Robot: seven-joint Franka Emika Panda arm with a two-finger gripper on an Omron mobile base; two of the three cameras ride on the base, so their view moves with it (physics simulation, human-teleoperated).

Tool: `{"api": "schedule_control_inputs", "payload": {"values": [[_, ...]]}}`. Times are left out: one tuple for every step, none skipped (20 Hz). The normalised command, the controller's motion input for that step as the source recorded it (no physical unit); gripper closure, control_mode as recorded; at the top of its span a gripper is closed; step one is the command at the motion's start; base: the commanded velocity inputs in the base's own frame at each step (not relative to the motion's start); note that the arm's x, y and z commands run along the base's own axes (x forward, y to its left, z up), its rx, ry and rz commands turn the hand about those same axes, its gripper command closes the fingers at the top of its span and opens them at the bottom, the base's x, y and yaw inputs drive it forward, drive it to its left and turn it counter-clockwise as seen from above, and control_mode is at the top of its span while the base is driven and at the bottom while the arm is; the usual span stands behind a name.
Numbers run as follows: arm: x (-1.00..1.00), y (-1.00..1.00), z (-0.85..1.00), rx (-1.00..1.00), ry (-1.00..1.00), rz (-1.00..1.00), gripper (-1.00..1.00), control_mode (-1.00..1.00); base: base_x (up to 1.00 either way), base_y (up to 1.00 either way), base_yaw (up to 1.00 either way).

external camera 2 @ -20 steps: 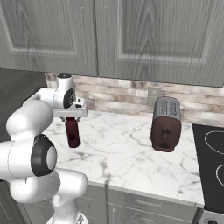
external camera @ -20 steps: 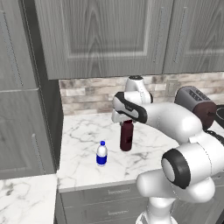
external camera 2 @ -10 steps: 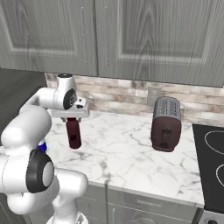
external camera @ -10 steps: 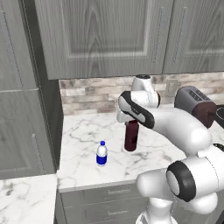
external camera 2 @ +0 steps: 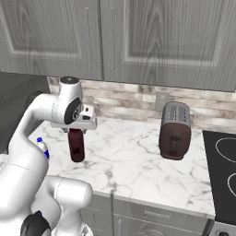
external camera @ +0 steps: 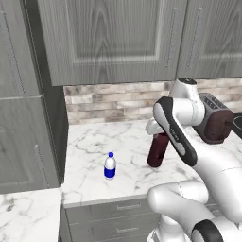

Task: Place the drinks on the dining counter in a tight cluster.

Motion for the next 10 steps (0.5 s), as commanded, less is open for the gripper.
{"api": "schedule_control_inputs", "payload": {"values": [[-0.56,0.00,0.87,0.00,0.00,-0.01,1.00,-1.00,0.00,0.00,0.00],[-0.56,0.04,0.86,0.00,0.00,-0.01,1.00,-1.00,0.00,0.00,0.00],[-0.62,0.04,0.82,0.00,0.00,-0.01,1.00,-1.00,0.00,0.00,0.00],[-0.64,0.10,0.78,0.00,0.00,0.00,1.00,-1.00,0.00,0.00,0.00],[-0.64,0.16,0.76,0.00,0.00,0.00,1.00,-1.00,0.00,0.00,0.00],[-0.62,0.14,0.74,0.00,0.00,0.00,1.00,-1.00,0.00,0.00,0.00],[-0.59,0.07,0.79,0.00,0.00,0.00,1.00,-1.00,0.00,0.00,0.00],[-0.58,0.02,0.76,0.00,0.00,0.00,1.00,-1.00,0.00,0.00,0.00],[-0.56,0.00,0.72,0.00,0.00,0.00,1.00,-1.00,0.00,0.00,0.00],[-0.51,0.01,0.59,0.00,0.00,0.00,1.00,-1.00,0.00,0.00,0.00]]}}
